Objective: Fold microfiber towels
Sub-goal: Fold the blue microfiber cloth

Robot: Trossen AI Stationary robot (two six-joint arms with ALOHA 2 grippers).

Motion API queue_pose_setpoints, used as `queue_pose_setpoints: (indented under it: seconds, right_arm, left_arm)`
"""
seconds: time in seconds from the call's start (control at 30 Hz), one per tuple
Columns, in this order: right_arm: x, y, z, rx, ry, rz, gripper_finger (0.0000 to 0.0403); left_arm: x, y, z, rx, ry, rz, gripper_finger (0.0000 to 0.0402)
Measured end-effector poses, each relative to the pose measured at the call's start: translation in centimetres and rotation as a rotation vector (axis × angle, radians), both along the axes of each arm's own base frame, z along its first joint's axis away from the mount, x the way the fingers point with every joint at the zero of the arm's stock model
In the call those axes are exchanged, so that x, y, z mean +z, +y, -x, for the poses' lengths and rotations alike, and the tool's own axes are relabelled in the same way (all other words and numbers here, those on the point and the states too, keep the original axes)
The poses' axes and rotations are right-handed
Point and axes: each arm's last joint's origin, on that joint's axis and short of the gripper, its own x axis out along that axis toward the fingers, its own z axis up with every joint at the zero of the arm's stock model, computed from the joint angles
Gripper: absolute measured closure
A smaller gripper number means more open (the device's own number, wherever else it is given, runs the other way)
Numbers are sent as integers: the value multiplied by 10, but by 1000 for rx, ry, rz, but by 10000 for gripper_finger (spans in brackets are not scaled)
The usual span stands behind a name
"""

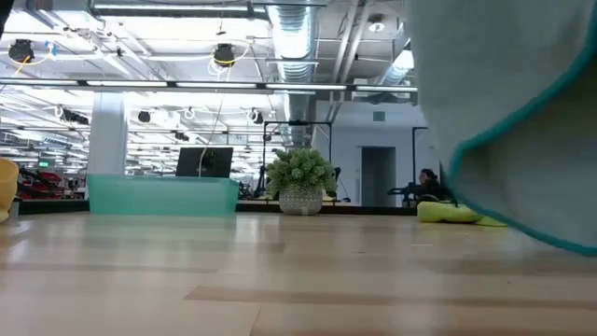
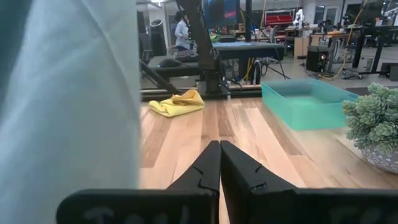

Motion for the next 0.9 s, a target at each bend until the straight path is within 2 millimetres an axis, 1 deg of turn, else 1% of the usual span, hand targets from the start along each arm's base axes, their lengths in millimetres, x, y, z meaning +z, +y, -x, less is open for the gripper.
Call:
queue_pose_setpoints:
  seconds: [0.07,0.1,0.2,0.27,0.33,0.4,0.47,0.57,0.6,0.63,0.7,0.73,0.8,0.9]
  right_arm:
    - [0,0,0,0,-1,3,369]
    - [0,0,0,1,-8,42,369]
    - [9,-1,0,-8,-112,292,369]
    - [13,-1,0,-19,-163,418,369]
    - [15,-1,1,-27,-189,490,369]
    - [15,-1,1,-27,-191,508,369]
    - [15,-1,1,-25,-191,492,369]
    - [15,-1,1,-21,-182,416,369]
    - [17,0,1,-19,-203,384,369]
    - [20,0,1,-9,-234,318,369]
    - [22,1,2,42,-235,81,369]
    - [22,2,2,63,-234,-9,369]
    - [23,4,2,121,-230,-82,369]
    - [17,9,0,226,-154,-115,369]
  left_arm:
    - [-4,-1,0,-1,29,-4,401]
    - [-7,-1,-1,-1,42,-2,401]
    - [-17,0,-1,8,81,22,401]
    - [-24,0,-1,22,106,39,401]
    - [-29,0,0,33,124,50,401]
    - [-34,-2,2,35,136,63,401]
    - [-39,-5,5,31,153,77,401]
    - [-49,-6,10,39,179,113,401]
    - [-53,-5,13,45,187,131,401]
    - [-58,-4,15,51,201,149,401]
    - [-67,-3,22,59,231,199,401]
    - [-73,-2,27,63,250,233,401]
    - [-83,-3,36,79,270,308,401]
    - [-105,-13,51,115,311,348,401]
